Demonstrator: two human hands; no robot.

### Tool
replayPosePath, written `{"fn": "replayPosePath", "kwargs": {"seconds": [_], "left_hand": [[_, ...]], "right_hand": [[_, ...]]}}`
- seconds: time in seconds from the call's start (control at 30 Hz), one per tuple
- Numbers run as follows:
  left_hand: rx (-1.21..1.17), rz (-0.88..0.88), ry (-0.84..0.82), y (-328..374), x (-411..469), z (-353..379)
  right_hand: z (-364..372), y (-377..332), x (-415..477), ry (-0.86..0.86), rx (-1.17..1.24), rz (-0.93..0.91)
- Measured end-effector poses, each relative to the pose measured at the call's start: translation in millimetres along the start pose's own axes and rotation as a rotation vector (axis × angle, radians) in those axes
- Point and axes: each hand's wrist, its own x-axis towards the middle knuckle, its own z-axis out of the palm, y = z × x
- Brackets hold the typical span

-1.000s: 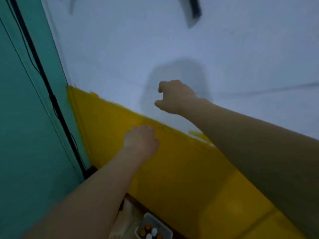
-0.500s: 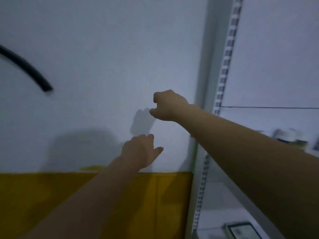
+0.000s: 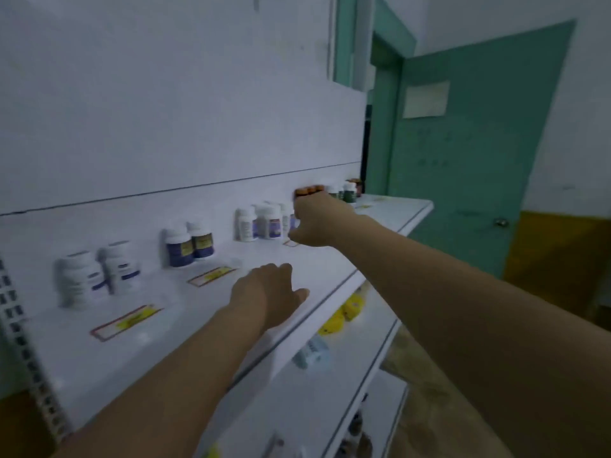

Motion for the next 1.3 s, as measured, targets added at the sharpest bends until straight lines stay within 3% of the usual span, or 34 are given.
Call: {"fn": "replayPosePath", "kwargs": {"seconds": [0.3, 0.5, 0.97, 1.13, 1.3], "left_hand": [[-0.016, 0.168, 0.059, 211, 130, 34], [-0.034, 0.224, 0.115, 300, 225, 49], [0.043, 0.198, 0.191, 375, 511, 71], [0.056, 0.130, 0.216, 394, 596, 74], [0.074, -0.072, 0.235, 404, 657, 93]], "right_hand": [[-10, 259, -24, 0.000, -0.108, 0.295], [-12, 388, 5, 0.005, -0.125, 0.390], [41, 603, 195, 0.018, -0.086, 0.403], [53, 665, 275, 0.021, -0.066, 0.310], [84, 722, 357, 0.013, -0.069, 0.102]]}}
